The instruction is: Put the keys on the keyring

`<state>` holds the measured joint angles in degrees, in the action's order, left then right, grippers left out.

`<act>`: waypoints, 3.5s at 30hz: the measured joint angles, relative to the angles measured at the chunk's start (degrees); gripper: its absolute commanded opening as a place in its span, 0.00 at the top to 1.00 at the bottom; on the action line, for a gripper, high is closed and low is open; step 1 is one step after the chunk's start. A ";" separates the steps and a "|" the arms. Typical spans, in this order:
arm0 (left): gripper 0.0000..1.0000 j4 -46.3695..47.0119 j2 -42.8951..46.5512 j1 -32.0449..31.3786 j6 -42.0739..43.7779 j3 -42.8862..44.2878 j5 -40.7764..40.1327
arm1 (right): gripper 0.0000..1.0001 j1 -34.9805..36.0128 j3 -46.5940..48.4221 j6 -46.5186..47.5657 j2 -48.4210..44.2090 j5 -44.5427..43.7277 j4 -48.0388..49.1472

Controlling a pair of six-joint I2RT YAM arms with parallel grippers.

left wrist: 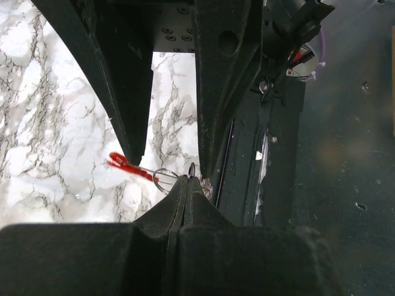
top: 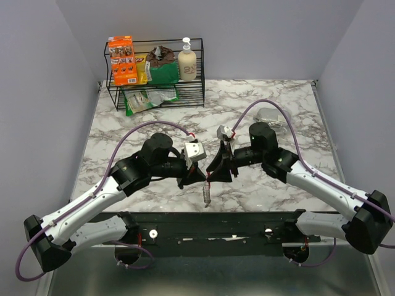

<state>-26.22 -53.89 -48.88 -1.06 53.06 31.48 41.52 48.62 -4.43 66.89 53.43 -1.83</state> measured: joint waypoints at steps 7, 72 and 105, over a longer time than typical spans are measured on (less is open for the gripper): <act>1.00 0.35 -0.24 -0.15 0.09 0.00 -1.31 | 0.87 0.07 -0.26 0.00 0.61 0.35 -0.52; 0.41 58.60 7.45 11.10 -33.31 -20.13 11.82 | 0.99 0.09 -21.49 -25.64 -14.60 -14.47 53.81; 0.68 59.60 4.94 7.50 -31.95 -19.63 11.61 | 0.99 0.09 -21.94 -29.90 -12.74 -12.96 58.82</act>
<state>33.39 -48.95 -41.39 -33.01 33.43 43.09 41.60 26.68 -34.33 54.15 40.47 56.99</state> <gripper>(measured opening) 0.388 0.011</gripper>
